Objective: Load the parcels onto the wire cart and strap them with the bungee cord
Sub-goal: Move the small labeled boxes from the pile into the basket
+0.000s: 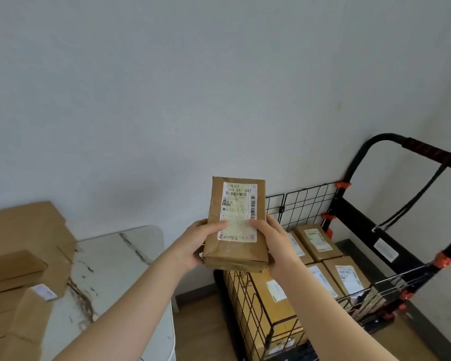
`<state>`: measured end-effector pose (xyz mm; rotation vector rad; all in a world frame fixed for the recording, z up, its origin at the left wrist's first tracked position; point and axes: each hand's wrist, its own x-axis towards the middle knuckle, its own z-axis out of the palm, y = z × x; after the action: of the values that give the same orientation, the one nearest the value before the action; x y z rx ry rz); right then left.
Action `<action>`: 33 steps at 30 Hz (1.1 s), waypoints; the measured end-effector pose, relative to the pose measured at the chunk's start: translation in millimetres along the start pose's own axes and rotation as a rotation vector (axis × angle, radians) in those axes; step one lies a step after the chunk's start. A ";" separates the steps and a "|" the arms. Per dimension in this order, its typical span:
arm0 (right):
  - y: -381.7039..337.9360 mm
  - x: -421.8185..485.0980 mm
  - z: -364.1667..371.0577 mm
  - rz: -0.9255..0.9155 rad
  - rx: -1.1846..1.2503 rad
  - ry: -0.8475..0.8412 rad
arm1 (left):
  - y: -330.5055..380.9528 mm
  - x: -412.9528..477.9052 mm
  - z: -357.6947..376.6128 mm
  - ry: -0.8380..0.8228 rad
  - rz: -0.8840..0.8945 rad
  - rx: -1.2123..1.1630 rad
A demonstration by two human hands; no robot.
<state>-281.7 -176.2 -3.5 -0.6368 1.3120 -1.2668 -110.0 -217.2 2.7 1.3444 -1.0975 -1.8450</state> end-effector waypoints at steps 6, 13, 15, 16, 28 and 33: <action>0.3 55.6 -35.3 0.071 0.027 0.097 | 4.3 70.5 29.4 -0.049 -0.065 0.024; -11.8 122.1 -88.4 0.149 -0.160 0.236 | -0.9 156.7 77.7 -0.145 -0.198 -0.090; -6.0 136.3 -100.7 0.216 -0.198 0.259 | -9.0 174.3 87.3 -0.119 -0.237 -0.119; -2.7 140.5 -105.3 0.265 -0.217 0.253 | -14.7 181.2 90.5 -0.104 -0.260 -0.129; 51.5 232.4 -144.8 0.676 -0.433 -0.108 | -86.6 248.7 98.7 0.242 -0.462 -0.176; 95.6 279.3 -148.4 0.749 -0.499 -0.184 | -131.5 294.3 97.6 0.461 -0.541 -0.122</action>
<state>-447.4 -362.6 -220.3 -0.5059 1.5165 -0.2675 -293.1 -373.5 -232.8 1.9972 -0.3979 -1.7698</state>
